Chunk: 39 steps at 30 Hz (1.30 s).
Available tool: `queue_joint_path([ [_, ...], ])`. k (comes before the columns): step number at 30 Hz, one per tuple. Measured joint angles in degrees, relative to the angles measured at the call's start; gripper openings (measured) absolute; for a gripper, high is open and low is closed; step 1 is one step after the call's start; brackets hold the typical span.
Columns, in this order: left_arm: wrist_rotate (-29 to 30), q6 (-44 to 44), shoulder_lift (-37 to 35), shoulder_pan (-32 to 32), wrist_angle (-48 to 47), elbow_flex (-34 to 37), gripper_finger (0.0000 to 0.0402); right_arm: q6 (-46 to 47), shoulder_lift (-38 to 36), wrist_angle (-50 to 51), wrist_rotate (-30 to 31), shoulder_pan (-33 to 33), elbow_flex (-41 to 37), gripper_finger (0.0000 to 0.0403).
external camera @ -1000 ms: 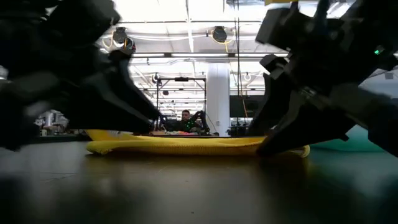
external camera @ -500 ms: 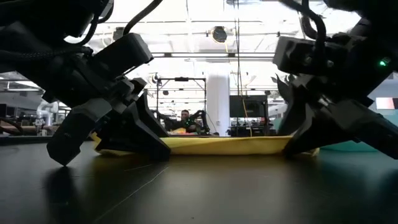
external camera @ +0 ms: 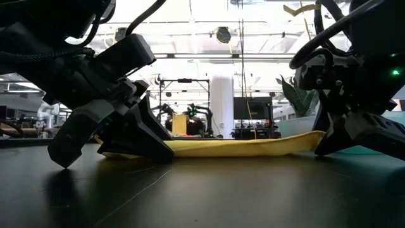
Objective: Fold microfiber towels
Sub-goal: Fold the yellow microfiber cloth
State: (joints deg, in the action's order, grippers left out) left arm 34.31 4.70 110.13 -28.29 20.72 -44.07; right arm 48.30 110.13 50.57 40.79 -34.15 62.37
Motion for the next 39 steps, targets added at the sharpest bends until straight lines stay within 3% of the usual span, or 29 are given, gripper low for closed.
queue_joint_path([
  [6, -2.2, -0.1, -2.9, -0.9, -1.5, 0.3, 0.0131, -4.8, -0.1, -3.3, -1.1, -1.6, -0.1, 0.0098],
  [13, -5.4, -0.5, -14.2, -2.5, -5.6, 0.2, 0.0131, -7.9, -3.6, -5.7, -5.7, -3.1, -0.1, 0.0006],
  [17, -6.5, -3.9, -20.0, -4.2, -9.8, 0.1, 0.0131, -7.6, -7.5, -5.5, -5.8, -4.3, -0.1, 0.0013],
  [23, -6.5, -5.8, -20.9, -8.0, -23.7, 0.1, 0.0131, -2.3, -13.0, -5.8, -8.9, -5.0, 0.0, 0.0015],
  [28, -5.6, 10.0, -20.1, -10.0, -38.6, 0.2, 0.0131, -1.9, -13.4, -8.9, -9.4, -5.0, -0.1, 0.0031],
  [31, -6.8, 20.1, -20.1, -10.0, -43.3, 0.5, 0.0131, -5.7, -13.4, -16.3, -9.0, -4.5, -1.5, 0.0049],
  [34, -7.4, 23.4, -19.7, -9.2, -40.6, 2.9, 0.0131, -11.9, -13.5, -26.3, -7.6, -3.8, -3.6, 0.0066],
  [39, -7.5, 20.6, -19.2, -6.9, -30.3, 7.1, 0.0131, -22.6, -13.5, -44.4, -7.8, -1.4, -8.5, 0.0085],
])
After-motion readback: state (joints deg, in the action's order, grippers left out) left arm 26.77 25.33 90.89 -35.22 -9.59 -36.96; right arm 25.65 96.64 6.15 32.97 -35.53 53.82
